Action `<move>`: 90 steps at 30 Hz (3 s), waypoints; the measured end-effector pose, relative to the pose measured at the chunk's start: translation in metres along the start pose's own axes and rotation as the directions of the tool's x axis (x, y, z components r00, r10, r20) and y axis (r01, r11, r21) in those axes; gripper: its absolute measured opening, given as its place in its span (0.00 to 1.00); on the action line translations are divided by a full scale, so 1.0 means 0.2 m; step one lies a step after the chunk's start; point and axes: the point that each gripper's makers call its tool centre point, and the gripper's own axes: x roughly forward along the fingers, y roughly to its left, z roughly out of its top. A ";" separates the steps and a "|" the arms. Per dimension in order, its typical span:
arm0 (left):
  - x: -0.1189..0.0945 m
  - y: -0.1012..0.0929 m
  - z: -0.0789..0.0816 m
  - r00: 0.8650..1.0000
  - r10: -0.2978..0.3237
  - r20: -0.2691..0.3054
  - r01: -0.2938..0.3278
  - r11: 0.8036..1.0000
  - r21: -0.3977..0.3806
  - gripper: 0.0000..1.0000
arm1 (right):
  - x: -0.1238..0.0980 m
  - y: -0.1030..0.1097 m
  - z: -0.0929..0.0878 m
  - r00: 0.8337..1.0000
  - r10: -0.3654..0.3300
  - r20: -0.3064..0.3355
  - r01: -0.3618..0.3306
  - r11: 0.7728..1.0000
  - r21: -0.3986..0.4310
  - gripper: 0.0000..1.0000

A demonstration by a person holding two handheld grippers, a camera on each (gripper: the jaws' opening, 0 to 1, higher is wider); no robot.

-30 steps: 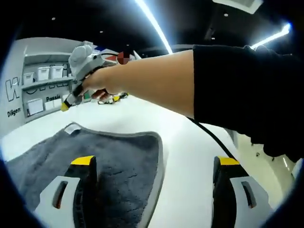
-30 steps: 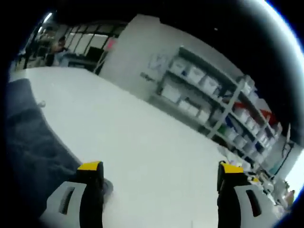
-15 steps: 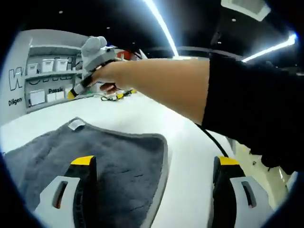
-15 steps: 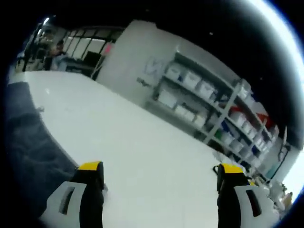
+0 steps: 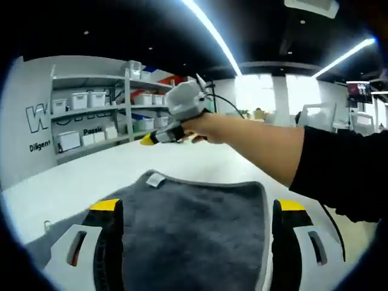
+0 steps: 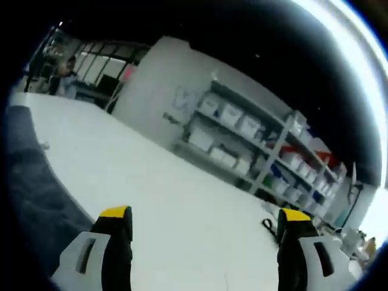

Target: Open the folded towel by lifting each exposed corner and separating the folded layers until the towel lies flat within the target outline without major curled edges

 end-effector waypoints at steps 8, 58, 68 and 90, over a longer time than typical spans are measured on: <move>-0.21 0.36 0.08 0.995 0.101 0.016 -0.100 0.994 -0.052 1.00 | -0.14 0.00 0.08 1.000 0.010 -0.017 -0.010 1.000 0.007 1.00; -1.88 1.91 -0.03 0.801 0.596 0.045 -0.583 0.795 -0.168 0.98 | -0.32 0.24 0.53 0.984 0.177 0.001 -0.176 0.980 0.088 0.99; -1.91 2.08 -0.06 0.792 0.610 0.022 -0.597 0.782 -0.181 0.96 | -0.28 0.24 0.48 0.989 0.142 -0.044 -0.138 0.988 0.067 0.98; -1.91 2.23 -0.09 0.827 0.560 -0.038 -0.555 0.805 -0.212 0.99 | -0.15 0.32 0.41 0.985 0.138 -0.107 -0.132 0.989 0.063 0.92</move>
